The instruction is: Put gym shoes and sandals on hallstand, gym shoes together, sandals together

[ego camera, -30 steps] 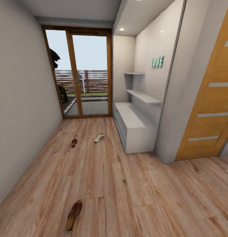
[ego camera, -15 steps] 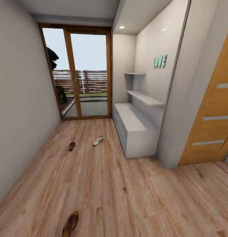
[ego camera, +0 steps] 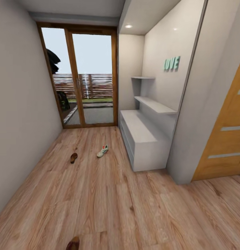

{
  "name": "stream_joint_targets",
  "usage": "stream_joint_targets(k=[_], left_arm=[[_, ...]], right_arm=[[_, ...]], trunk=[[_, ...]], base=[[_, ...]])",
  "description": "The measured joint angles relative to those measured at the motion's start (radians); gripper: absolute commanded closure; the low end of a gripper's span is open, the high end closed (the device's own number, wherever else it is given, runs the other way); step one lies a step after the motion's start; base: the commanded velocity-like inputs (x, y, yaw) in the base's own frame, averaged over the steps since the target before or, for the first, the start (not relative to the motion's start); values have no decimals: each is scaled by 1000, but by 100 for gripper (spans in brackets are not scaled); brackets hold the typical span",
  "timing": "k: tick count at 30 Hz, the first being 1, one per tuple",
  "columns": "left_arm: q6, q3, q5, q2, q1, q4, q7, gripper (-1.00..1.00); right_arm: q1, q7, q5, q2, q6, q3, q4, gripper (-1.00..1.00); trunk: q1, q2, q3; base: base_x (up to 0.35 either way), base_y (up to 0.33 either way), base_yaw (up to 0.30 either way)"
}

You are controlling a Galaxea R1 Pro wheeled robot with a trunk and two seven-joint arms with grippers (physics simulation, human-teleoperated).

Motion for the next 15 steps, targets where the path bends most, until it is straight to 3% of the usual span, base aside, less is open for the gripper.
stream_joint_targets(k=[15], left_arm=[[0, 0, 0, 0, 0, 1, 0, -100]], right_arm=[[0, 0, 0, 0, 0, 1, 0, -100]], trunk=[[0, 0, 0]], base=[[283, 0, 0]])
